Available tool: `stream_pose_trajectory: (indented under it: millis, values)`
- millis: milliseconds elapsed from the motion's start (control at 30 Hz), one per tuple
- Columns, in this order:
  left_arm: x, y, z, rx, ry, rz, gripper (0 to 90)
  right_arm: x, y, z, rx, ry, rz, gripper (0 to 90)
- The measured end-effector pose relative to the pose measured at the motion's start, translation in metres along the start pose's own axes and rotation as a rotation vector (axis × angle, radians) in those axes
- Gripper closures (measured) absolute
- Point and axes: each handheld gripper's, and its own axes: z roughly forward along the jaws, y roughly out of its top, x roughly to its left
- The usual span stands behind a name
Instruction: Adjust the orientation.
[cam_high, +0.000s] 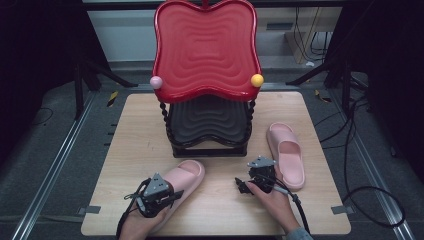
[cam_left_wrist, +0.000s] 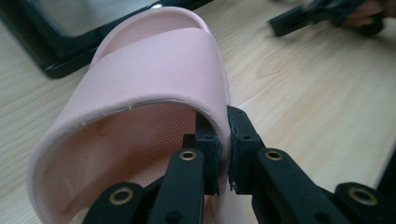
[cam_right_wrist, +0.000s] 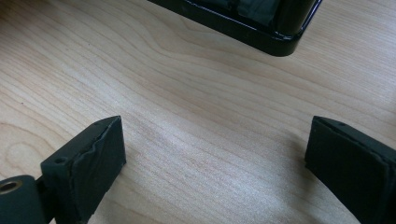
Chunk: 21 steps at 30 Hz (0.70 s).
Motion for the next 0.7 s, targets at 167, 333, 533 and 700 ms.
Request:
stream_pose_trajectory:
  millis: [167,333,533,700]
  values:
    - [-0.016,0.025,0.000,-0.019,-0.026,0.051,84.2,0.000,0.000,0.000,0.000,0.000,-0.001,5.3]
    - [-0.024,0.056,0.003,-0.046,-0.031,0.093,84.2,0.000,0.000,0.000,0.000,0.000,-0.004,5.3]
    - [-0.029,0.089,0.009,-0.074,-0.028,0.132,84.2,0.000,0.000,0.000,0.001,0.001,-0.003,5.3]
    - [-0.030,0.111,0.012,-0.103,-0.010,0.152,84.3,0.000,0.000,0.000,0.000,0.001,-0.003,5.3]
